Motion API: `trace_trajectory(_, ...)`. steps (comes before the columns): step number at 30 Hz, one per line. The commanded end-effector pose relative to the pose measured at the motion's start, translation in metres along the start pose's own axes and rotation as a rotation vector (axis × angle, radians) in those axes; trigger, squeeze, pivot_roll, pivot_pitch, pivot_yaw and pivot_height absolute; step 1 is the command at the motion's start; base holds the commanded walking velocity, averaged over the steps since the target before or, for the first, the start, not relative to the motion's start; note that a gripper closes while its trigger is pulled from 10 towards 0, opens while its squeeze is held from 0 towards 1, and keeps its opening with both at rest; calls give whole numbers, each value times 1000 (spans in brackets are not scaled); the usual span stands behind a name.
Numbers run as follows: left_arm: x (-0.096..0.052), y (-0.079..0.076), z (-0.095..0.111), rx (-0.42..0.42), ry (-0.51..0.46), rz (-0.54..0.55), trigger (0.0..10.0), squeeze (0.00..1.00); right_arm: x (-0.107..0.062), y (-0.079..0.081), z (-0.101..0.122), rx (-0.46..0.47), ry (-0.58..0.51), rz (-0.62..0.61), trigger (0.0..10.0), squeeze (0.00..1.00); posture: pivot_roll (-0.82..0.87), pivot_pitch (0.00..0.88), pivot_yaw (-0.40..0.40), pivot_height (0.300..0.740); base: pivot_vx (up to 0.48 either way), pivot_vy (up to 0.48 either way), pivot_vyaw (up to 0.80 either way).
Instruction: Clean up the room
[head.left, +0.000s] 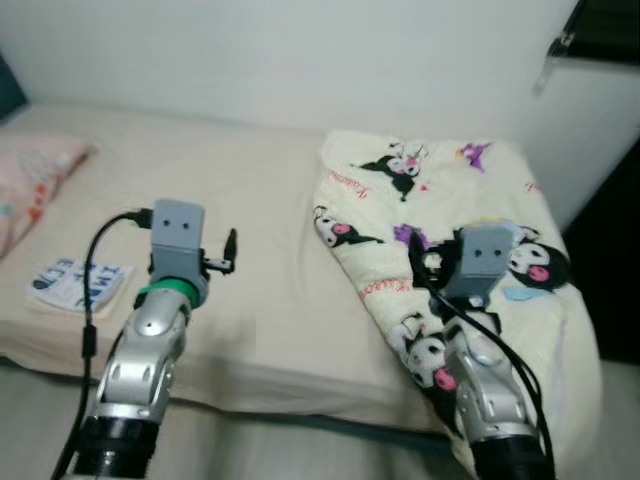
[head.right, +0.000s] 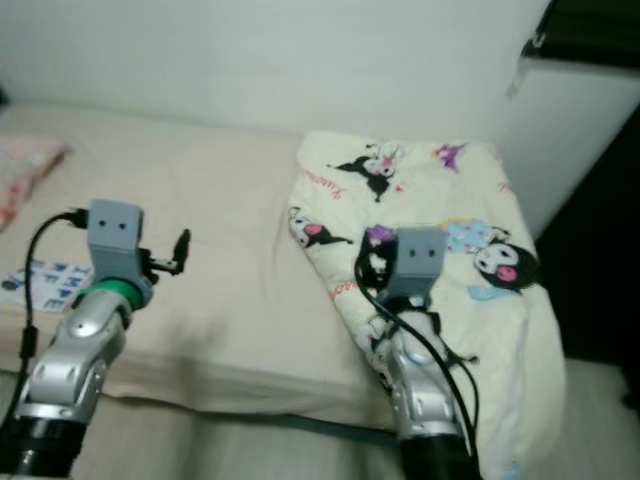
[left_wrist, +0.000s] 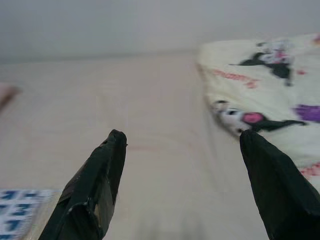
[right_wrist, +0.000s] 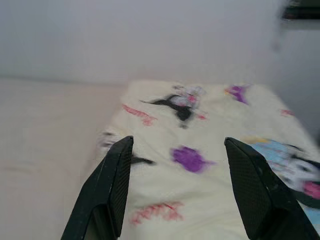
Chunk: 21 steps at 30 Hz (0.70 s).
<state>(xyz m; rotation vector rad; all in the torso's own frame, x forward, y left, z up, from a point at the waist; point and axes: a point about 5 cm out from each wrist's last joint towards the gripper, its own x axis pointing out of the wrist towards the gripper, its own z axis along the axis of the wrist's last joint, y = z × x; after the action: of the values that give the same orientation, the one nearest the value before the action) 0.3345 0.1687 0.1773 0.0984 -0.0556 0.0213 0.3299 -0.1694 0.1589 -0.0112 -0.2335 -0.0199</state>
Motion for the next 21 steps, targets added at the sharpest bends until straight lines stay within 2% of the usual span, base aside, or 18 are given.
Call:
trace_trajectory(1,-2,5,-7,-5,26,15,10000,0,-1,4,-2,10,7,7,10000,0,-16,80,10,740,0,480,0)
trace_trajectory(12,0,5,-7,-7,29,22,10000,0,-1,3,-2,11,5,2,10000,0,-18,80,14,740,0,0,0)
trace_trajectory(16,1,6,-8,-2,35,28,10000,0,-2,3,-2,10,4,0,10000,0,-19,80,16,740,0,384,0)
trace_trajectory(21,1,6,-7,22,32,25,10000,0,-2,3,-2,9,5,-1,10000,0,-20,80,17,740,0,0,0)
